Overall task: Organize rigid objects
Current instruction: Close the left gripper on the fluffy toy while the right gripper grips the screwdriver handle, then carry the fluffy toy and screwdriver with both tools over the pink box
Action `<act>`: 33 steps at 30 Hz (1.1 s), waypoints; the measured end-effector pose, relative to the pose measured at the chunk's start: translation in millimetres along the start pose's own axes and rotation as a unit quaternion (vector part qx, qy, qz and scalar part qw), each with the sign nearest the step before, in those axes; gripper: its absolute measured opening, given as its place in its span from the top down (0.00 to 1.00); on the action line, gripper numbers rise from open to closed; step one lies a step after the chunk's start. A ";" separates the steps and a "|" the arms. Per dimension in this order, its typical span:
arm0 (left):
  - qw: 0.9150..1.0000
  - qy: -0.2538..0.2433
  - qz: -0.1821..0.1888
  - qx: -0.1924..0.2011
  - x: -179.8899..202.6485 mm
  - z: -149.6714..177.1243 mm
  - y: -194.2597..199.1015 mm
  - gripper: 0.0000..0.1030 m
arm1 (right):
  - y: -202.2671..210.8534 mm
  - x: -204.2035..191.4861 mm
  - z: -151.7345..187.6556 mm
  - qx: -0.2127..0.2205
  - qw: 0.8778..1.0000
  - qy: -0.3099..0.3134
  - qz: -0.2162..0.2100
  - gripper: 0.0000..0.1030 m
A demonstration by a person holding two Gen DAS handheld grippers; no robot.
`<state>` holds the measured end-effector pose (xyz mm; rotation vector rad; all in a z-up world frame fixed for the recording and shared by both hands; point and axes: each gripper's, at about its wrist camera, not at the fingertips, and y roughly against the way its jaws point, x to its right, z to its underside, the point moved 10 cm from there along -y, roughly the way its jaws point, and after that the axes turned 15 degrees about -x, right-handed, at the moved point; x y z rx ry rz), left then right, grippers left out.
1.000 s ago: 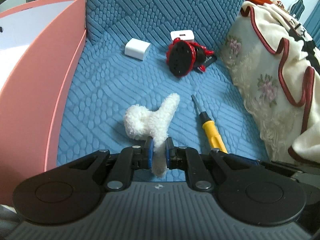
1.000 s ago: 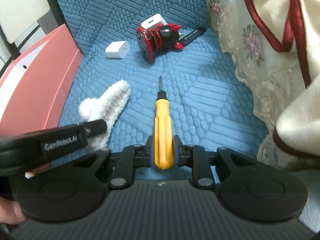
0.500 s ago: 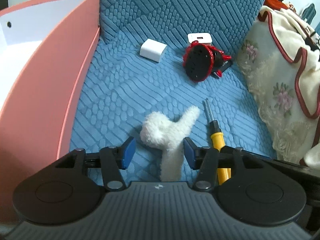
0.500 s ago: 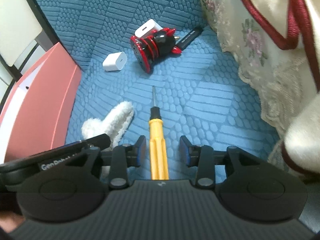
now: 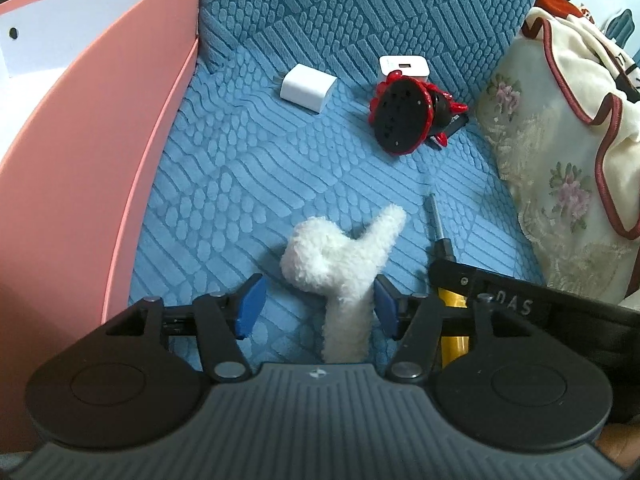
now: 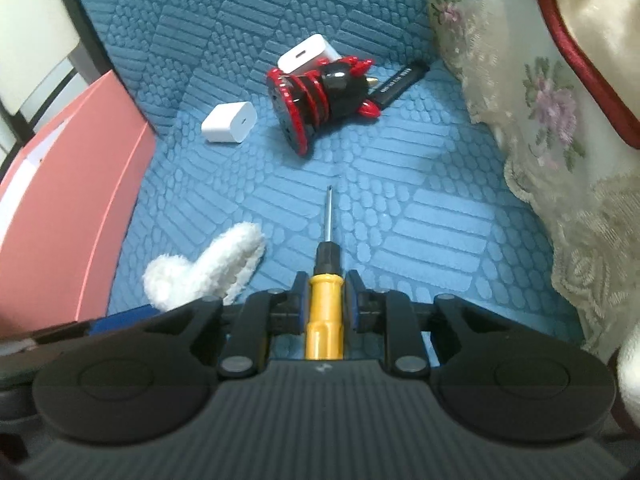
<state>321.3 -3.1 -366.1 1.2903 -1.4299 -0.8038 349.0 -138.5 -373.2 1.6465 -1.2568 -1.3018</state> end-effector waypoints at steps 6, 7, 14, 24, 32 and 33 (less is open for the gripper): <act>0.999 -0.045 -0.025 0.011 10.6 -7.2 -3.2 0.36 | 5.3 2.0 -0.8 0.005 1.000 -0.006 0.004 0.78; 0.998 -0.052 -0.024 0.012 13.0 -8.8 -3.9 0.36 | 4.6 4.0 -1.2 0.003 1.000 -0.012 0.004 0.78; 0.995 -0.089 -0.040 0.026 19.0 -17.6 -18.5 0.45 | 3.1 5.4 -0.6 -0.007 1.000 -0.021 -0.001 0.78; 0.997 -0.057 -0.036 0.038 12.1 -12.6 0.3 0.48 | 16.4 2.0 0.7 0.002 1.000 -0.014 -0.014 0.78; 0.998 -0.022 -0.003 0.053 3.8 -7.9 30.9 0.48 | 37.8 1.2 6.1 0.018 1.000 -0.008 -0.021 0.79; 0.998 -0.020 0.004 0.053 4.3 -6.7 33.0 0.48 | 39.3 0.9 6.6 0.019 1.000 -0.008 -0.022 0.79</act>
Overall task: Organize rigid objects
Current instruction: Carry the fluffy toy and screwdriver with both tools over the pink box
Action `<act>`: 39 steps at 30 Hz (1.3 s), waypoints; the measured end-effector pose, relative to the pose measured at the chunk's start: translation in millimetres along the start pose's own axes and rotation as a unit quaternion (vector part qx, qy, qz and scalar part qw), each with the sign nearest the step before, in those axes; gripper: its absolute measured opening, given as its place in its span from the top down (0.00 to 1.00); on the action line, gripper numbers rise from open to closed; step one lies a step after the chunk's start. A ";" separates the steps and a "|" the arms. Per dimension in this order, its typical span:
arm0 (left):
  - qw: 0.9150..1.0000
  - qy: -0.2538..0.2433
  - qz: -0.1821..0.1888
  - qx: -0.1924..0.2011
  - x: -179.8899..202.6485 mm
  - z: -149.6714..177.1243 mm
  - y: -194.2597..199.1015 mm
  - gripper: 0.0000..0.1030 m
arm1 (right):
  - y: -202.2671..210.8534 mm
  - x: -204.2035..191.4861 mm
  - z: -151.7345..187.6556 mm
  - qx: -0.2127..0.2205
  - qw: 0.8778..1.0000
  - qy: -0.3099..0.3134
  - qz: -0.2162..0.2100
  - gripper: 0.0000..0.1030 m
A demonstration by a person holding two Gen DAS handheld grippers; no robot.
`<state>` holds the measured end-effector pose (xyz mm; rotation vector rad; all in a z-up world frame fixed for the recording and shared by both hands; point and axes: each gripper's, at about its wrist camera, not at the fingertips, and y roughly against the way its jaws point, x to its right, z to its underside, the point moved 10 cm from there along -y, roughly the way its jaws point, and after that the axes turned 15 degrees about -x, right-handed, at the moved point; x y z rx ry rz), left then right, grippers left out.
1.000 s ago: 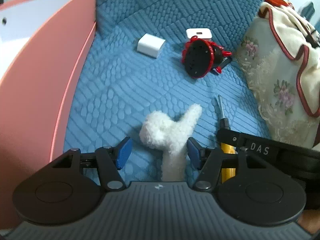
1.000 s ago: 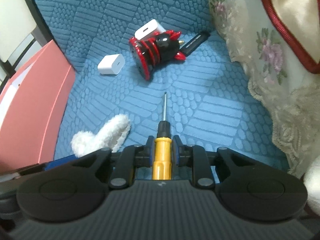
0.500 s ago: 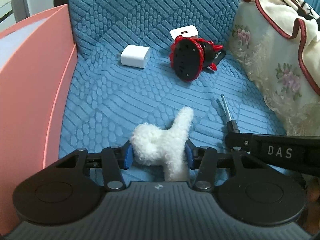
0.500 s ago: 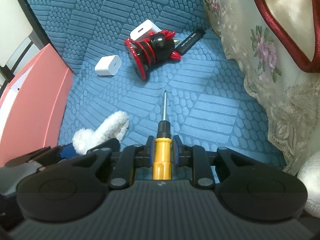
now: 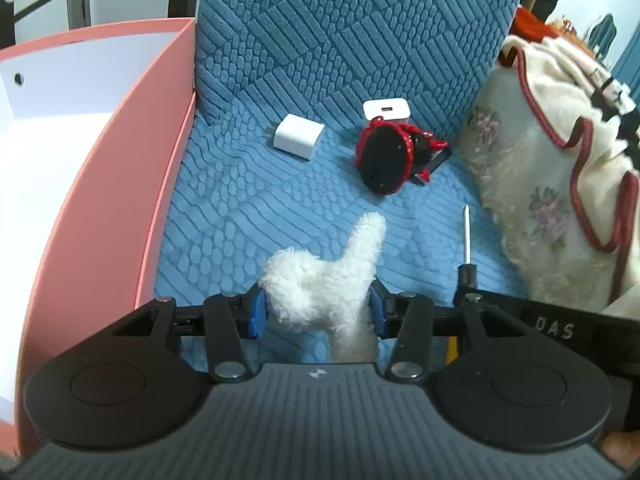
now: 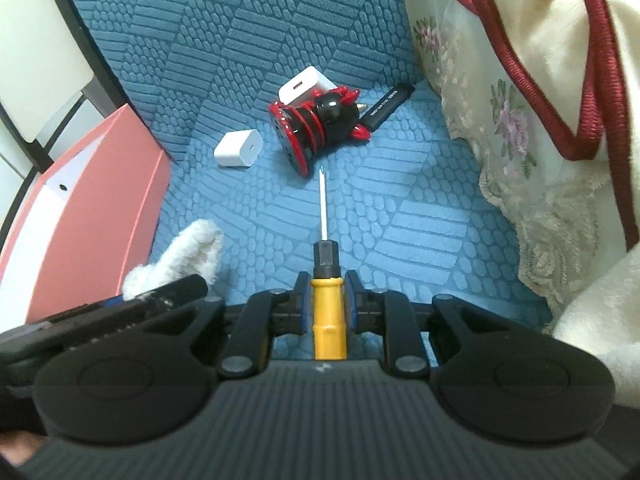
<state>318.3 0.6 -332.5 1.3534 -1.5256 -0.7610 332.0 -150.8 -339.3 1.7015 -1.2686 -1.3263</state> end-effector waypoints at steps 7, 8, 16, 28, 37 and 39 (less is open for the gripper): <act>1.000 0.002 0.020 0.004 6.0 3.9 21.1 0.48 | 23.5 -3.9 2.1 0.014 1.000 0.011 -0.002 0.79; 1.000 0.001 0.022 0.004 7.7 4.7 25.4 0.48 | 28.3 -4.5 2.5 0.018 1.000 0.014 -0.001 0.79; 0.999 0.010 0.044 0.018 16.1 7.1 68.3 0.48 | 68.8 -10.5 17.5 0.030 0.999 0.020 -0.017 0.80; 0.996 0.003 0.065 0.053 19.6 8.1 133.4 0.48 | 115.9 -36.7 26.0 0.051 0.997 0.052 -0.030 0.80; 0.995 0.034 0.060 0.073 -26.0 7.3 167.4 0.48 | 133.1 -100.4 26.8 0.057 0.991 0.105 -0.058 0.93; 0.995 0.040 0.057 0.075 -38.8 9.3 173.5 0.48 | 135.1 -115.5 25.6 0.060 0.989 0.117 -0.062 0.93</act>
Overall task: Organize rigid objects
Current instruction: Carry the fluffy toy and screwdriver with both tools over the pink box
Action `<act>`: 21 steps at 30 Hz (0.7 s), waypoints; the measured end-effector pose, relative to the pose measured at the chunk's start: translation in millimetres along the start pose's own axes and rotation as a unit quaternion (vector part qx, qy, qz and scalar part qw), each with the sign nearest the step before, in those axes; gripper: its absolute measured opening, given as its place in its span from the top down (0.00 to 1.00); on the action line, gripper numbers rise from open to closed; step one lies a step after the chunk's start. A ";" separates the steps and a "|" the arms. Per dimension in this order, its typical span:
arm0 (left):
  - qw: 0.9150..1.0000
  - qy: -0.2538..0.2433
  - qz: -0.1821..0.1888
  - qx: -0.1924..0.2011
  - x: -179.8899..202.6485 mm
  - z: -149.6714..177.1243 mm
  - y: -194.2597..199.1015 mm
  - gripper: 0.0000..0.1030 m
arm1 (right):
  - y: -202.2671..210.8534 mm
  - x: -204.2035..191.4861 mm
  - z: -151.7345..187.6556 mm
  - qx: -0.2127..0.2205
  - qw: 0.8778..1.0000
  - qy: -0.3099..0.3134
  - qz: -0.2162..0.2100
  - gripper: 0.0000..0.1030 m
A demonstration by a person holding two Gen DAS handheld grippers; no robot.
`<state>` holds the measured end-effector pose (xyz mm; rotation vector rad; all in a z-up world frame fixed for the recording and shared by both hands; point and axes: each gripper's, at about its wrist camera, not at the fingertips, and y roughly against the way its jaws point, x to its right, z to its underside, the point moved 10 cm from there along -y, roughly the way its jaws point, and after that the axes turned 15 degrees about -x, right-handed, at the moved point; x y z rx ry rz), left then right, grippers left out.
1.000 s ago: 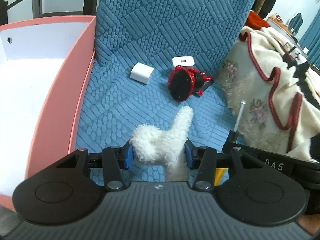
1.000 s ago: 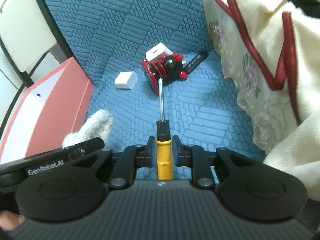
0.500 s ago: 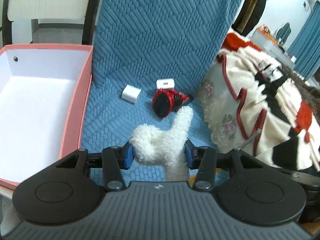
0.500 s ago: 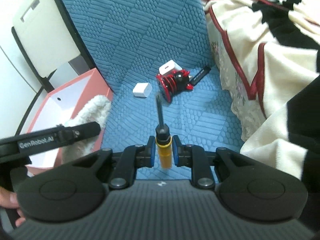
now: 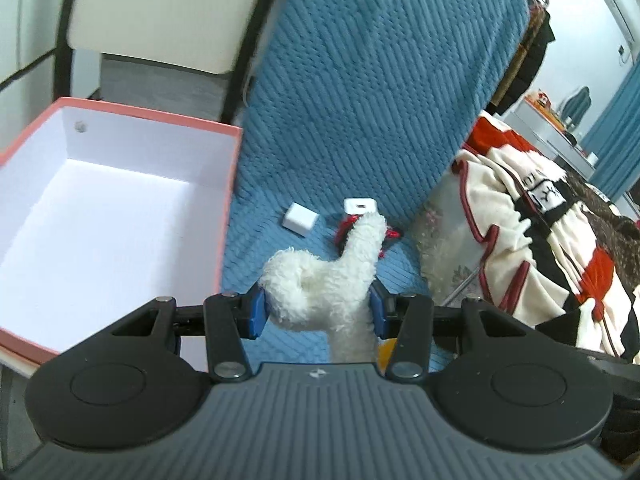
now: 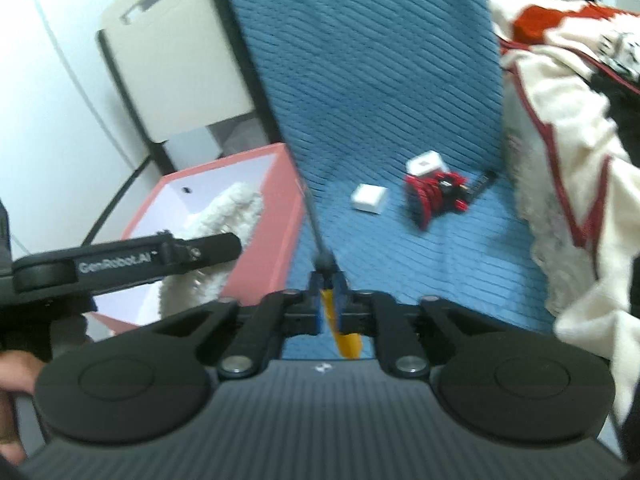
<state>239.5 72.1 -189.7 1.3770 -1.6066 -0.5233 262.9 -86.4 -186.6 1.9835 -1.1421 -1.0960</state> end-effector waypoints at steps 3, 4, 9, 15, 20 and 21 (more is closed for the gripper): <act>1.000 0.013 -0.006 0.004 -21.1 0.7 7.8 0.48 | -10.9 -17.7 -7.5 0.001 1.000 0.016 0.003 0.93; 1.000 0.021 -0.009 0.005 -29.5 1.4 9.4 0.48 | -18.1 -20.5 -8.6 -0.004 1.000 0.018 0.010 0.93; 0.999 0.046 -0.016 0.009 -63.1 10.5 15.4 0.48 | -41.1 -2.8 -4.4 -0.022 0.999 -0.016 0.021 0.94; 0.998 0.068 -0.018 0.002 -87.2 26.7 9.0 0.48 | -54.8 42.3 18.6 -0.046 0.996 -0.053 0.050 0.94; 0.997 0.073 -0.018 -0.006 -94.7 35.3 -0.6 0.48 | -64.0 68.6 35.5 -0.054 0.995 -0.070 0.054 0.93; 0.997 0.073 -0.017 -0.007 -95.7 36.4 -3.1 0.48 | -66.3 69.0 36.2 -0.055 0.995 -0.065 0.048 0.93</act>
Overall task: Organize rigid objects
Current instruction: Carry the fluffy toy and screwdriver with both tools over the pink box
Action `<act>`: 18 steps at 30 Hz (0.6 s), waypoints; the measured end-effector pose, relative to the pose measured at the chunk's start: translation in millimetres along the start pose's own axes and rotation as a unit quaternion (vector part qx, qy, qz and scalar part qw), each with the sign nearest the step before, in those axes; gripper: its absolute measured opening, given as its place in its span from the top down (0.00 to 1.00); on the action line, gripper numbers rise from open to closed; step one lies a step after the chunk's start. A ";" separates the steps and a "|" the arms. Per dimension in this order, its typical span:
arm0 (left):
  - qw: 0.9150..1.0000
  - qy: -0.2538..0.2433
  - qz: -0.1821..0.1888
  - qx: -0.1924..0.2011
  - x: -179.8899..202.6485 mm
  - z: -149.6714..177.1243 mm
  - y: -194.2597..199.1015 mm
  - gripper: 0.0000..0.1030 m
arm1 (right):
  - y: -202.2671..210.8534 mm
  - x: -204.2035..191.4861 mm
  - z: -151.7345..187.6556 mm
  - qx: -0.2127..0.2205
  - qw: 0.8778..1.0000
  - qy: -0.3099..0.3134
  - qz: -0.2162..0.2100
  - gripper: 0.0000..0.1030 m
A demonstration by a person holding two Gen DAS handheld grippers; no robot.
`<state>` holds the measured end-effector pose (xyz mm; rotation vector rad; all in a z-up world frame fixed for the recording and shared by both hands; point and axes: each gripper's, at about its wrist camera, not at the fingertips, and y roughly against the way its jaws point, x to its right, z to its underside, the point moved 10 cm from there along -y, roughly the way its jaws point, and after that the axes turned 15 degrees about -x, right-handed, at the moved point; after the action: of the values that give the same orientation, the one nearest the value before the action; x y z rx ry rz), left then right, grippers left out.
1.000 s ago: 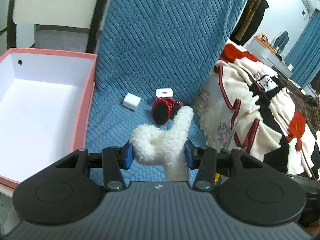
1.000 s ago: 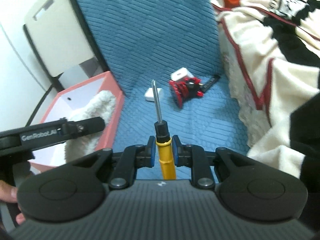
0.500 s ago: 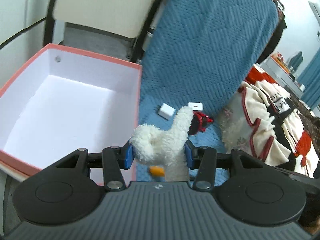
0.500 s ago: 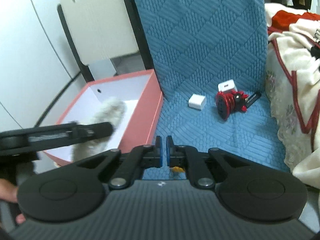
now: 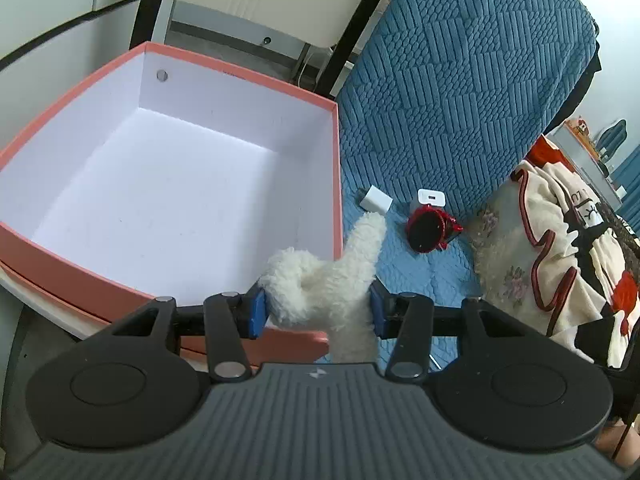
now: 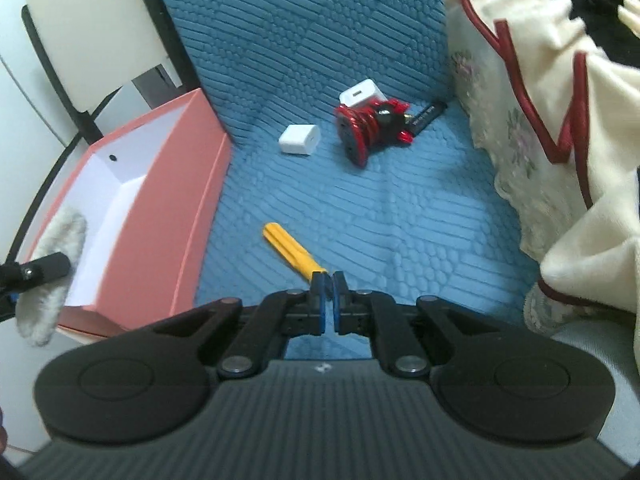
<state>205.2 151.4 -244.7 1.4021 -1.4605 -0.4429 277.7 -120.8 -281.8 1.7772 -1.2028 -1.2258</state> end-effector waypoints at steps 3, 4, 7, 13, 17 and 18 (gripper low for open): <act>1.000 0.003 0.000 -0.003 0.9 -0.3 -6.9 0.48 | -12.9 -8.0 -0.7 -0.010 0.999 0.037 -0.021 0.92; 1.000 0.003 0.001 -0.003 1.7 -0.6 -8.7 0.48 | -17.8 -11.4 -1.9 -0.011 0.998 0.052 -0.024 0.91; 1.000 -0.005 -0.002 -0.008 6.7 -1.1 -14.0 0.48 | -43.3 -20.4 -4.9 -0.032 0.995 0.096 -0.020 0.87; 1.000 -0.018 -0.003 -0.017 19.9 0.0 -22.8 0.48 | -86.8 -27.4 -15.9 -0.048 0.986 0.156 0.014 0.69; 1.000 -0.021 -0.008 -0.020 23.9 1.0 -29.0 0.48 | -110.7 -29.0 -22.8 -0.063 0.981 0.181 0.026 0.69; 0.999 -0.022 -0.009 -0.021 25.0 1.2 -31.3 0.48 | -114.4 -28.4 -23.6 -0.064 0.980 0.185 0.030 0.66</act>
<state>225.3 120.6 -260.7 1.3800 -1.4662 -0.5161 332.1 -52.6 -364.6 1.7620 -0.9336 -0.8671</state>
